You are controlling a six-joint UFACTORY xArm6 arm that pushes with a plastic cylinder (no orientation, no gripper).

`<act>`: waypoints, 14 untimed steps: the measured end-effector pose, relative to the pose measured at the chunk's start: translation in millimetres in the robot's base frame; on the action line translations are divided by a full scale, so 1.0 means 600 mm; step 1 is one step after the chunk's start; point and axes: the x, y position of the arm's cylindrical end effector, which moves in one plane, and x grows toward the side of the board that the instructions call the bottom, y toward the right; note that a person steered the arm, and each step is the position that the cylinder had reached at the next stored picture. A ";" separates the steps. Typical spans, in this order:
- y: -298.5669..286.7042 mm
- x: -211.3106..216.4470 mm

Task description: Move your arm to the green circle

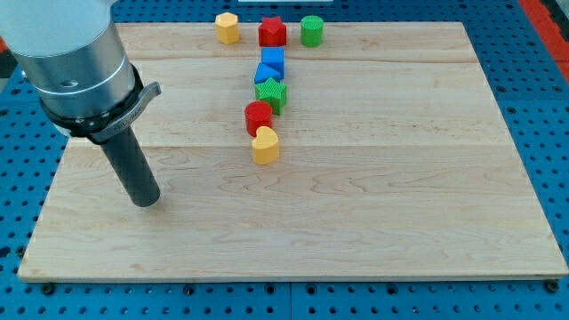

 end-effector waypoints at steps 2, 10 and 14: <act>0.000 -0.004; 0.218 -0.064; 0.508 -0.555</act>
